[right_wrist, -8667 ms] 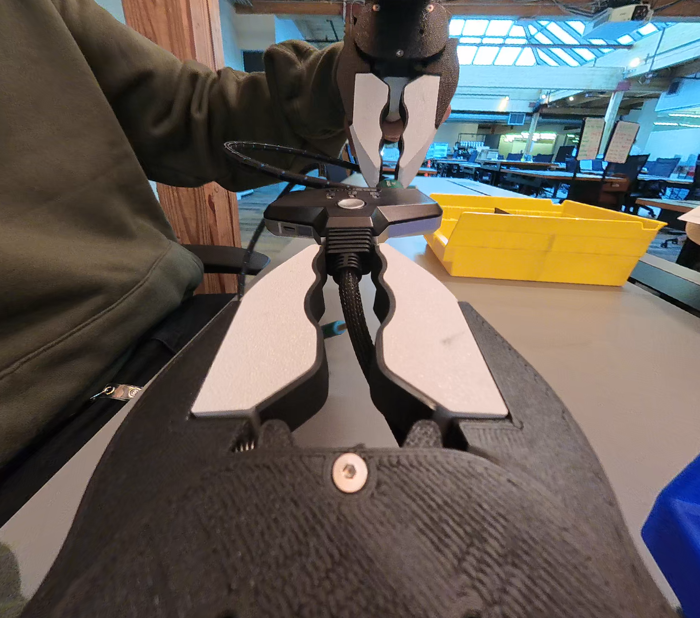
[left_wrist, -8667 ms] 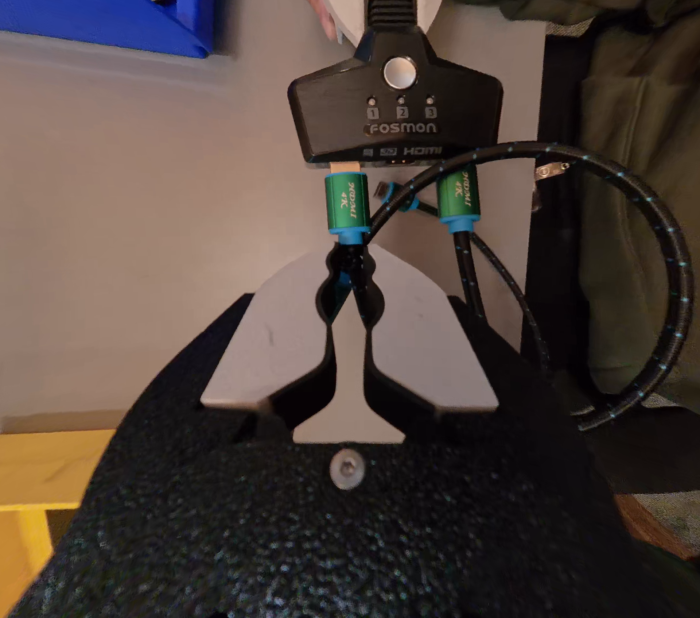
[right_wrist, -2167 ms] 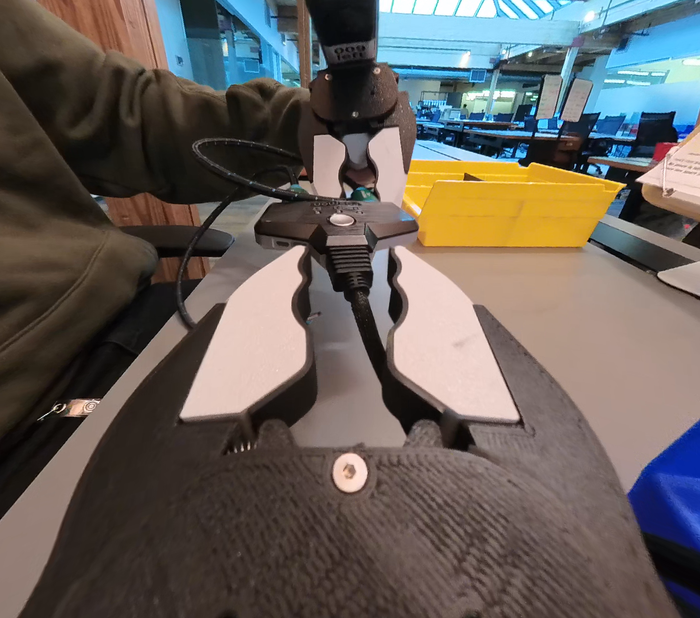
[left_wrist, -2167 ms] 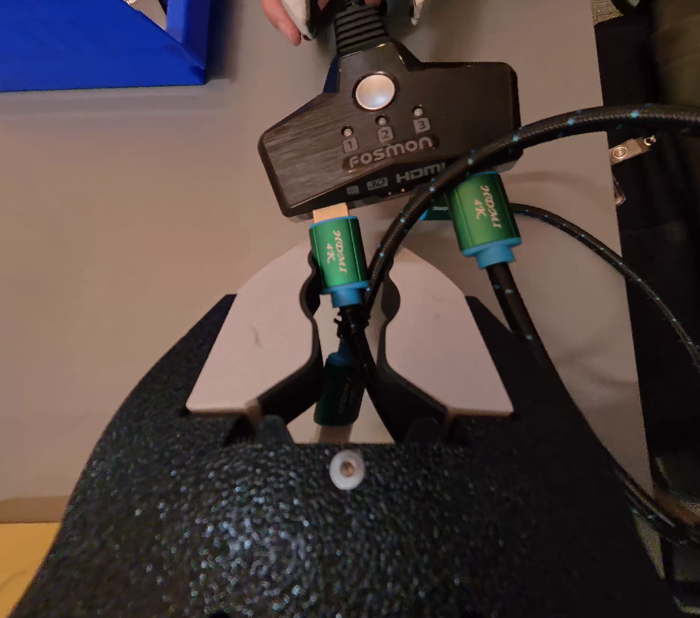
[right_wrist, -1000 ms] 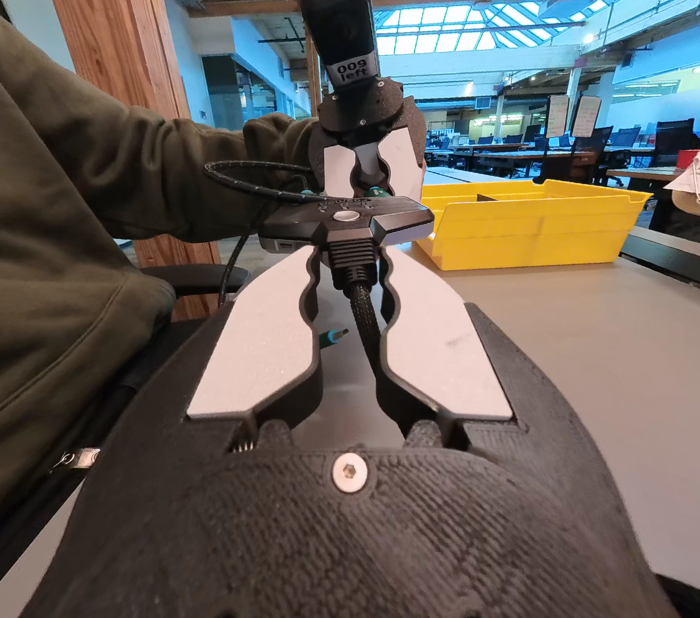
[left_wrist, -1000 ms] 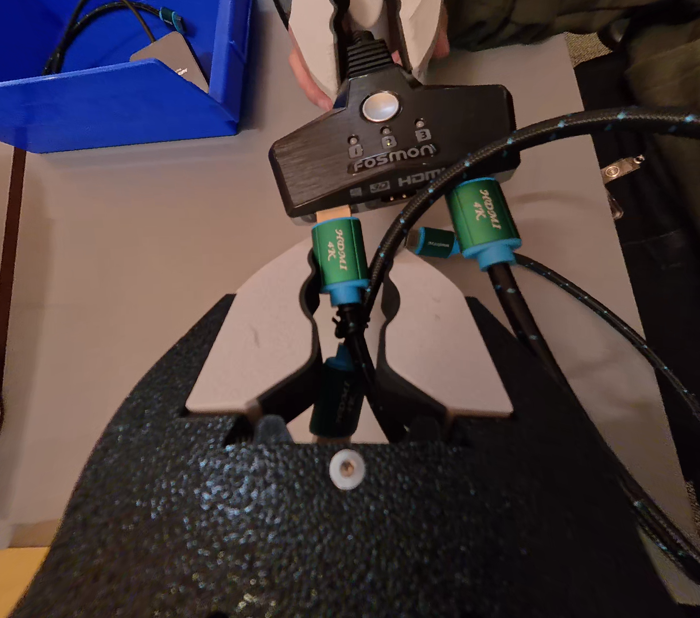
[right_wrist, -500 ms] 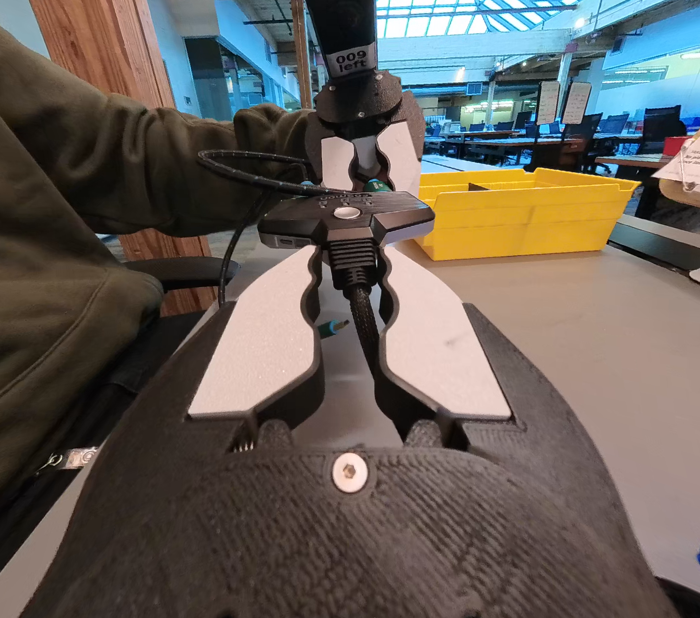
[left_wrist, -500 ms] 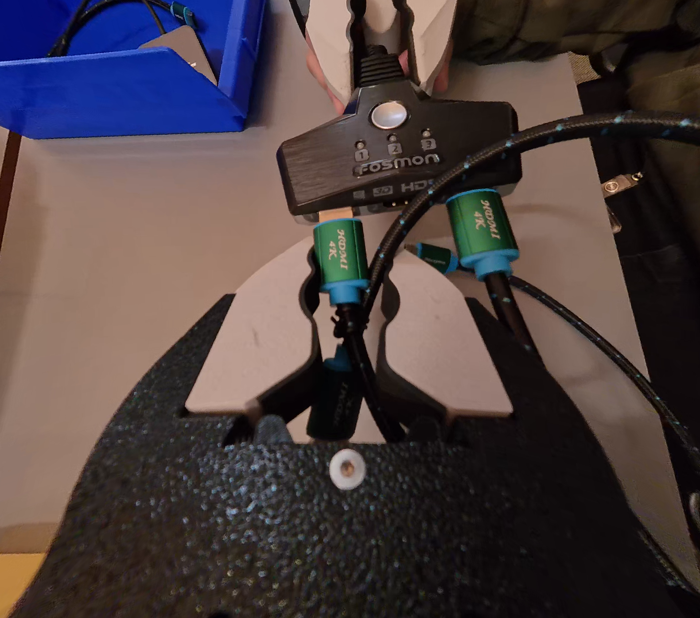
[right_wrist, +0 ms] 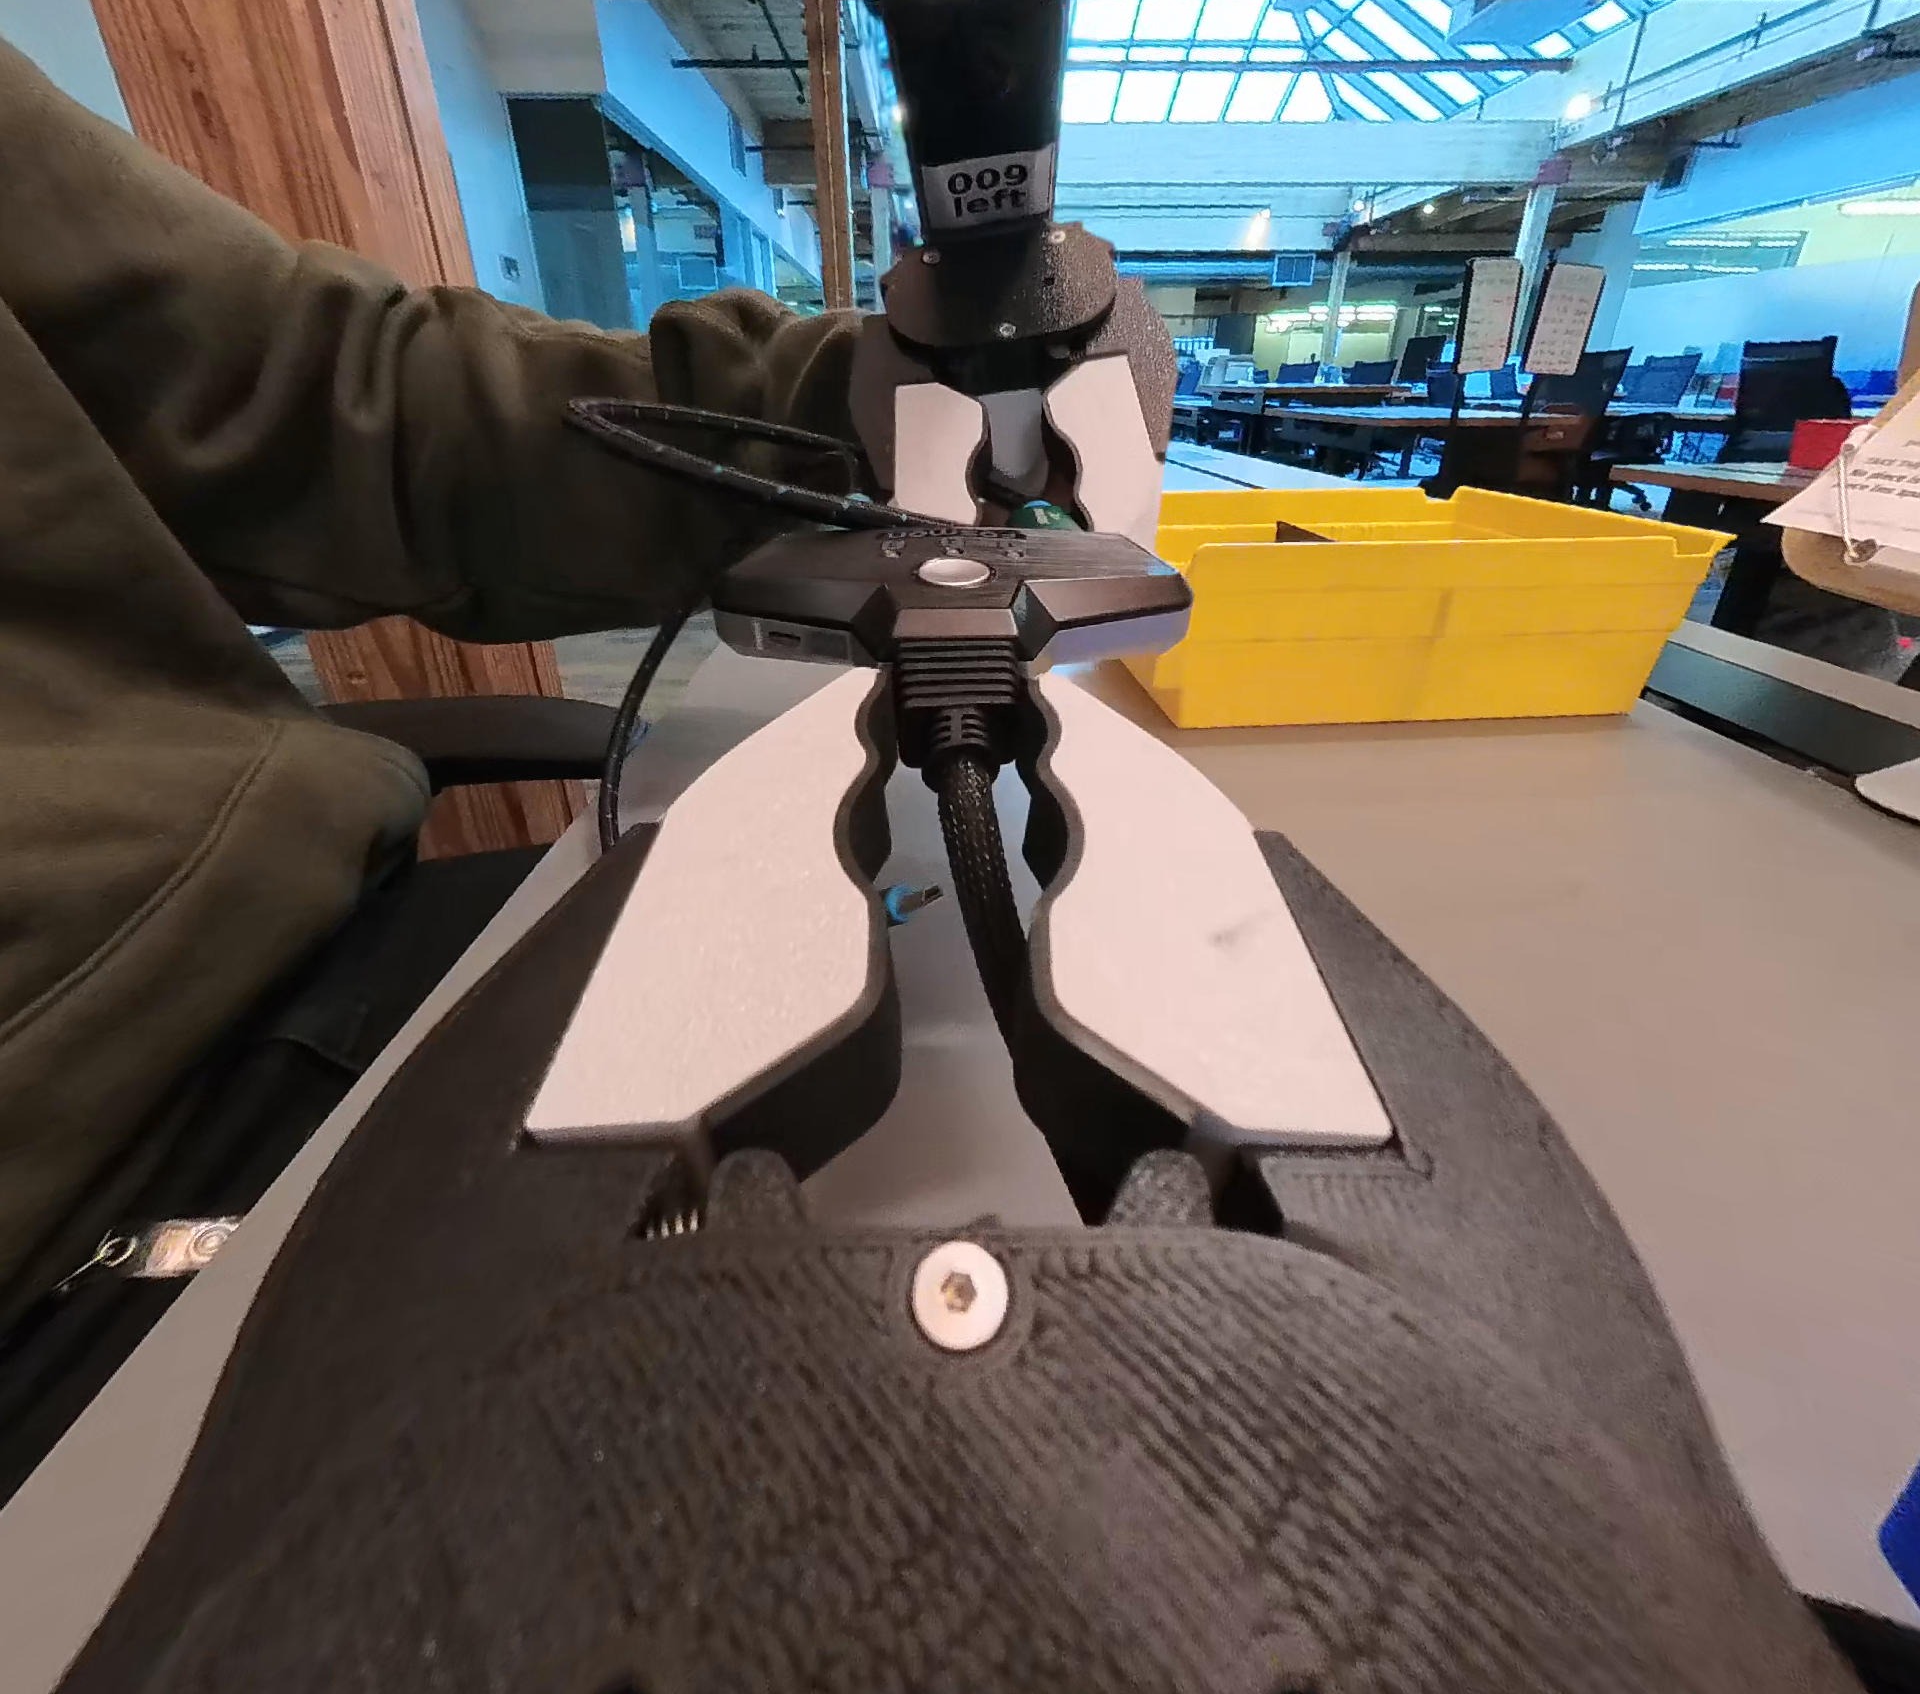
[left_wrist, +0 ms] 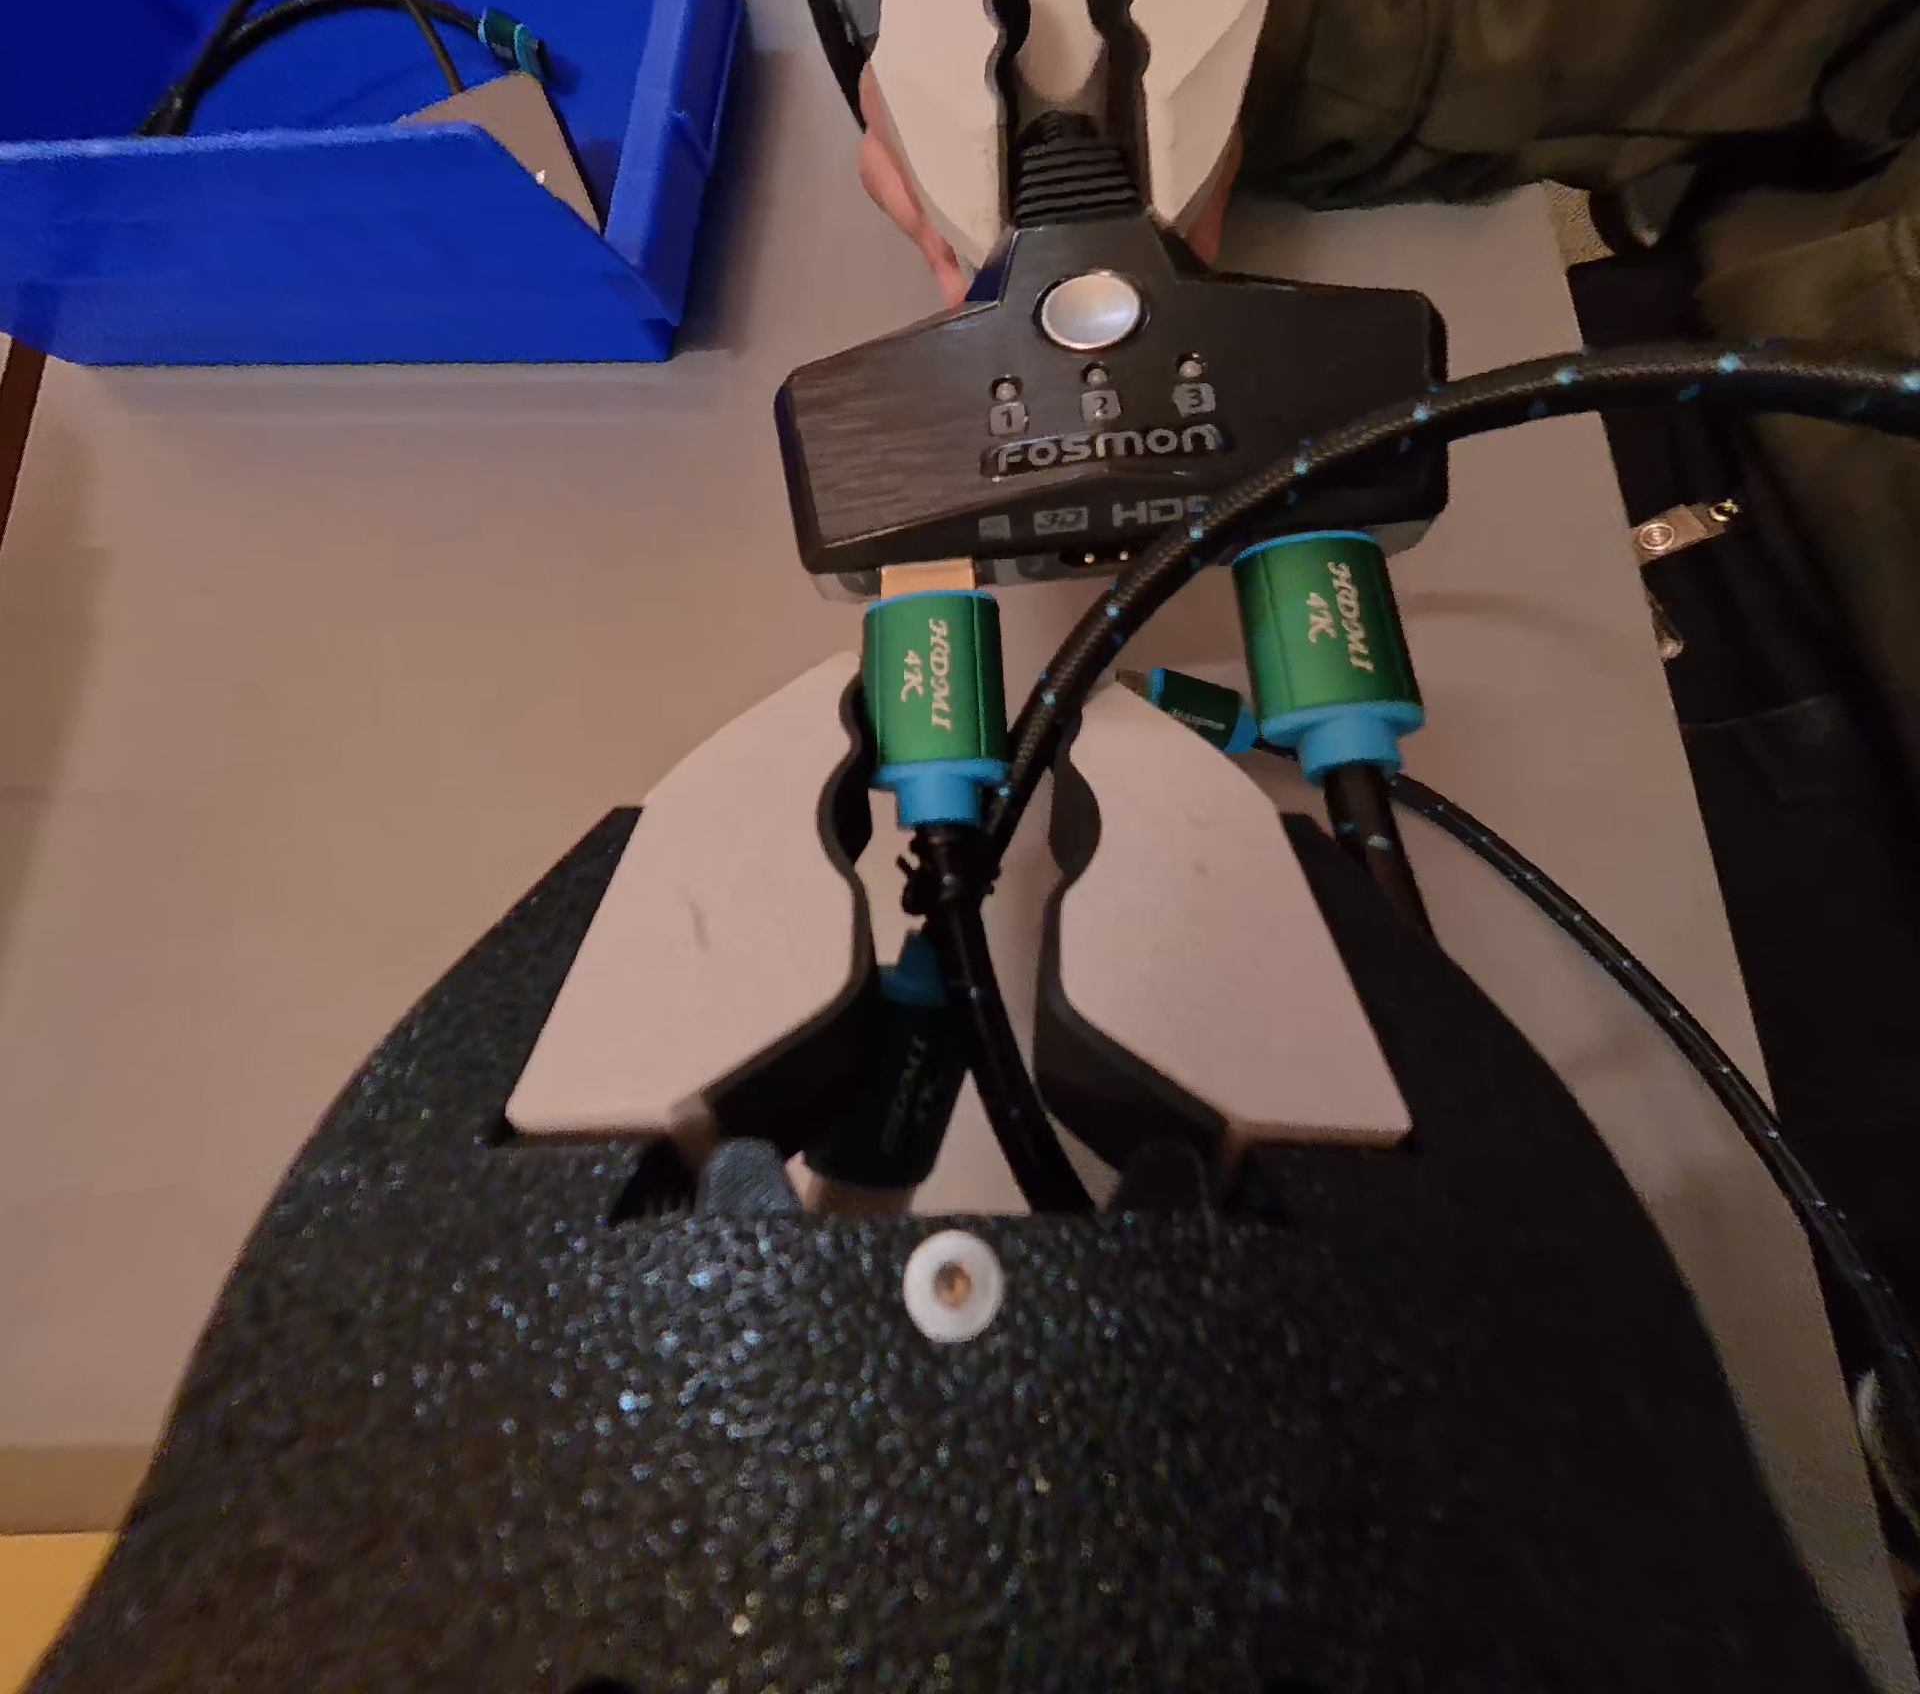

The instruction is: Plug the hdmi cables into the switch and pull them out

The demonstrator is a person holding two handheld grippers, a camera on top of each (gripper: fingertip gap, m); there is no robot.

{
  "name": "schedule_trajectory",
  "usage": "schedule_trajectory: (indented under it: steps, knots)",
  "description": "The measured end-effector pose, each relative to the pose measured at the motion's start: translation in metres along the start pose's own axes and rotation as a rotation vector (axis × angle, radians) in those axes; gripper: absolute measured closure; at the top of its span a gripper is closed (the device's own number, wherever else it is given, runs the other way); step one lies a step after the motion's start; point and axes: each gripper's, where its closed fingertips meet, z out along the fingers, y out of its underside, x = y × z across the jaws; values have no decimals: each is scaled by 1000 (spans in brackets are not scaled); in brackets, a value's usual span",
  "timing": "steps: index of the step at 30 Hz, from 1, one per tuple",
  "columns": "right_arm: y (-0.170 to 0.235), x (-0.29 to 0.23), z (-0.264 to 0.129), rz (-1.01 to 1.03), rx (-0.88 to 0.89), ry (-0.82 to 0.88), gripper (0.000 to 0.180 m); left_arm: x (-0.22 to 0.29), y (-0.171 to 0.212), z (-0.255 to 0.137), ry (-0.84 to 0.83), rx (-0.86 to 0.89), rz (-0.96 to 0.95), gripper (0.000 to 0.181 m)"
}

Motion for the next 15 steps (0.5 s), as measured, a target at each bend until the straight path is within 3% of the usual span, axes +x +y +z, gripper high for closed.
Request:
schedule_trajectory:
  steps: [8, 15]
  knots:
    - [-2, -1, -2, 9, 11, -19, 157, -1, 4, -12, -44, -75, 45, 151]
    - [-3, -4, -4, 11, 26, -45, 157, 2, 5, -29, -14, -85, -48, 153]
